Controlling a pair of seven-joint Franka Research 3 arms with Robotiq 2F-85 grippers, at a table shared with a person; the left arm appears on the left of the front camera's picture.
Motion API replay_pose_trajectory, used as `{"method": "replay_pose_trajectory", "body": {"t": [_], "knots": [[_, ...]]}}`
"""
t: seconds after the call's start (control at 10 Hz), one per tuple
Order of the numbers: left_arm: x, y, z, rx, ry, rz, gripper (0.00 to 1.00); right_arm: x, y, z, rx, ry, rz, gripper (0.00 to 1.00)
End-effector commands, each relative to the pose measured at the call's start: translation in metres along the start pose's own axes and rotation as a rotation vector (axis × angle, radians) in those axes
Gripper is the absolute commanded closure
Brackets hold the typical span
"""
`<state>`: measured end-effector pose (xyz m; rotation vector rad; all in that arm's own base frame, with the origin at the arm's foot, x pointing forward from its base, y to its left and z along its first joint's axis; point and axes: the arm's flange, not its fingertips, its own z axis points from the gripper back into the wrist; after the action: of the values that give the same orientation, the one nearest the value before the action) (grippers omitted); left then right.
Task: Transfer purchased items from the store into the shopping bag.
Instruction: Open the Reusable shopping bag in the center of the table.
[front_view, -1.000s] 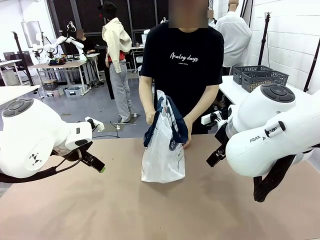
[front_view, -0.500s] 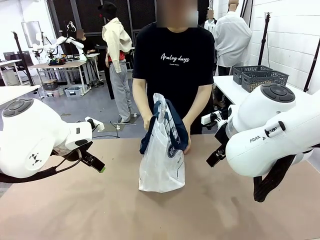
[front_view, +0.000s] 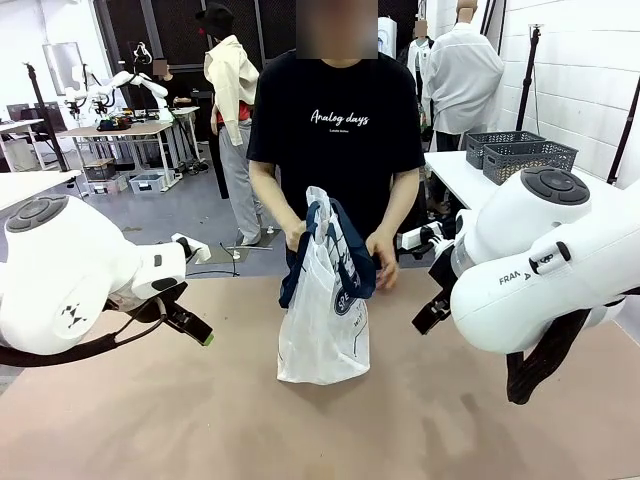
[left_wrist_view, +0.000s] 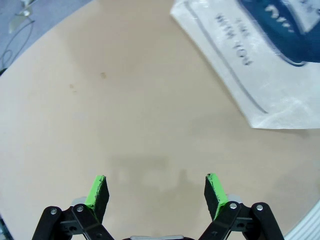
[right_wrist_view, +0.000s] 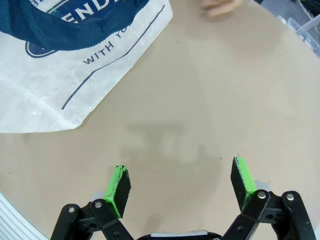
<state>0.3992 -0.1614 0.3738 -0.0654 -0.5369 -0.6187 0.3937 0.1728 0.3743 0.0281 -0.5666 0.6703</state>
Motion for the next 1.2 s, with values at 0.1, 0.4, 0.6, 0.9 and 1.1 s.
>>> {"method": "replay_pose_trajectory", "body": {"t": [0.1,0.4,0.6,0.9,1.1], "knots": [[0.010,0.007,0.029,-0.222,0.014,-0.022,0.00,0.025,0.002,0.014,0.105,0.037,0.007,0.00],[0.048,0.016,0.058,-0.263,0.031,0.026,0.00,0.076,-0.004,0.043,0.068,0.081,0.020,0.00],[0.085,0.012,0.080,-0.230,0.056,0.026,0.00,0.125,-0.009,0.069,0.058,0.128,0.044,0.00],[0.133,0.011,0.085,-0.209,0.097,0.024,0.00,0.192,-0.020,0.094,0.003,0.129,0.021,0.00],[0.140,0.005,0.091,-0.235,0.031,-0.039,0.00,0.200,-0.023,0.100,-0.044,0.092,0.003,0.00]]}}
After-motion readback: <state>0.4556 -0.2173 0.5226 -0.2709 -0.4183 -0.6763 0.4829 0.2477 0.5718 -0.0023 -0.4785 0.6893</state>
